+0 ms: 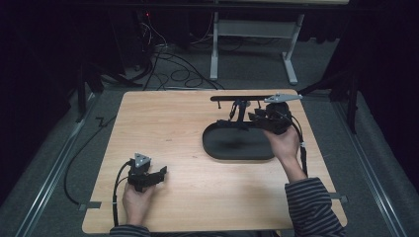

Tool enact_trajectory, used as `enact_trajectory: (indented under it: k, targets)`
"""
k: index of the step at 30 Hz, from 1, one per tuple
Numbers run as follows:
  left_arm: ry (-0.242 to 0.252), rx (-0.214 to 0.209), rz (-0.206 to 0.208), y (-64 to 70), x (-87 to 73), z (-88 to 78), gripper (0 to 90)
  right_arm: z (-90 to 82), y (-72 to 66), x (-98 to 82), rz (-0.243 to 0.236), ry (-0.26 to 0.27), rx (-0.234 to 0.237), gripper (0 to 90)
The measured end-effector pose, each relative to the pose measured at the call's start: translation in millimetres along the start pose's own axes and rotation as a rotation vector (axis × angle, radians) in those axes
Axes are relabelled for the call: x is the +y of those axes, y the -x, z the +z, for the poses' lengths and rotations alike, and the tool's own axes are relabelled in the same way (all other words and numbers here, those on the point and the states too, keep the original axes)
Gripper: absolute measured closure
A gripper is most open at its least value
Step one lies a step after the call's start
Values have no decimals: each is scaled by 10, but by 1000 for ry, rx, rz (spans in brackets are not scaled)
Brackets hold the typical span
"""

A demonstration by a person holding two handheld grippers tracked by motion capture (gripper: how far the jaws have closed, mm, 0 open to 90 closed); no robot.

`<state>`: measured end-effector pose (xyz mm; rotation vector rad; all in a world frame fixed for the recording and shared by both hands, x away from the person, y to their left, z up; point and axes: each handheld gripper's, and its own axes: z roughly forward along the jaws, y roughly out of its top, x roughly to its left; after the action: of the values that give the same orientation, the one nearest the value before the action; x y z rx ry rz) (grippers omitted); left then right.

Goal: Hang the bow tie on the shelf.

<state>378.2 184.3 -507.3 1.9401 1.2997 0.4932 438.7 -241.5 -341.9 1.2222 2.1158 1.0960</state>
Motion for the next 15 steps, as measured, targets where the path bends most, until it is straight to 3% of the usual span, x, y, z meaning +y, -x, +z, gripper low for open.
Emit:
enact_trajectory:
  k: [15]
  targets:
    - [1,3,2,5,0,2,291,-160,44,-120,20,16,12,655]
